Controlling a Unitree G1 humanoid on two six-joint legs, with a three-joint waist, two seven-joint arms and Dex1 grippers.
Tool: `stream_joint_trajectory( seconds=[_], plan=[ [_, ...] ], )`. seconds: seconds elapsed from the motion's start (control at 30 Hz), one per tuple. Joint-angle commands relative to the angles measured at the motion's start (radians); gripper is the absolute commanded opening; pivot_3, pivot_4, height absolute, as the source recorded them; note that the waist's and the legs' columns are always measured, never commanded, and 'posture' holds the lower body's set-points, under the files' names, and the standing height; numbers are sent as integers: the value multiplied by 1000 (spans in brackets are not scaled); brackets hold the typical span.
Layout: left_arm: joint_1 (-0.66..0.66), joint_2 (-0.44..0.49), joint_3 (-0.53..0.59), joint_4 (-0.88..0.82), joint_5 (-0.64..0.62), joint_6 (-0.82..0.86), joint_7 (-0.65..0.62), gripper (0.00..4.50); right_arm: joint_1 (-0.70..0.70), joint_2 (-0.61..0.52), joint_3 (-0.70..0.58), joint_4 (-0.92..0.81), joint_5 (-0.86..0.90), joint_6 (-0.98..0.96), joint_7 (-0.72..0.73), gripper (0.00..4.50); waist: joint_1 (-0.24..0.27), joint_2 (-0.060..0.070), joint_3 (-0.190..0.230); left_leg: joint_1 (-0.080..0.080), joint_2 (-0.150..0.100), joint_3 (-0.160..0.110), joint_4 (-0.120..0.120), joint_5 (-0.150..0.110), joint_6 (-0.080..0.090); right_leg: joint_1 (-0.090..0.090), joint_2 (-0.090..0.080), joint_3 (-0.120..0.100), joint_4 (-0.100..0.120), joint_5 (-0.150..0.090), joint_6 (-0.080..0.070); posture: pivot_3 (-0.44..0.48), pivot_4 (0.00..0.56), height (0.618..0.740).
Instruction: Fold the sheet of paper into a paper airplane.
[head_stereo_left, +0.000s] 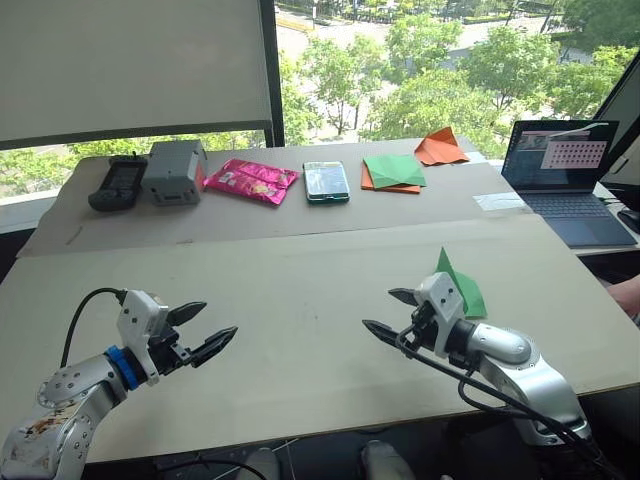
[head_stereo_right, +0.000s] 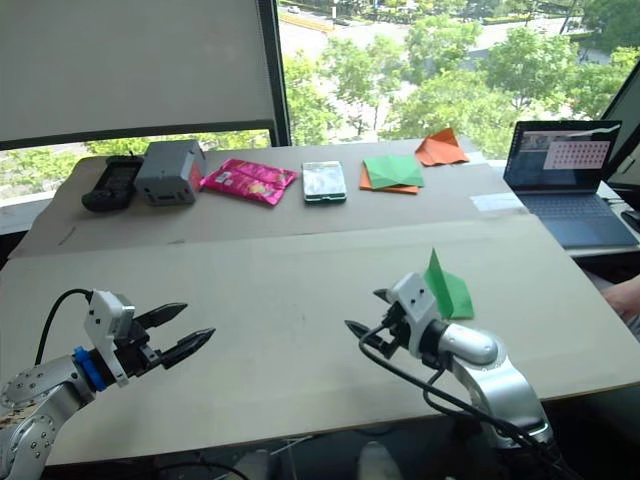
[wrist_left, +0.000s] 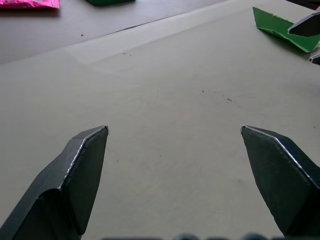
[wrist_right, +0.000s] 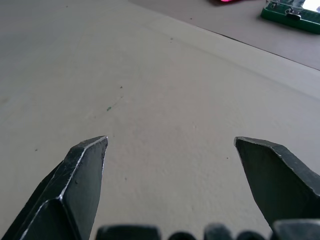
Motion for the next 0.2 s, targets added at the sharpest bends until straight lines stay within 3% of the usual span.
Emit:
stream_joint_trajectory(
  seconds=[0.03, 0.2],
  plan=[
    [-5, -4, 20, -23, -22, -19, -11, 4500, -13, 1, -17, -16, 10, -22, -5, 4471, 0, 0, 0, 0, 0, 0, 0, 0, 0, 0, 0, 0, 0, 0, 0, 0, 150, 732],
    [-9, -4, 21, -14, -10, -43, -23, 4500, -14, 4, -15, -20, 10, -20, -11, 4471, 0, 0, 0, 0, 0, 0, 0, 0, 0, 0, 0, 0, 0, 0, 0, 0, 150, 732]
  ],
)
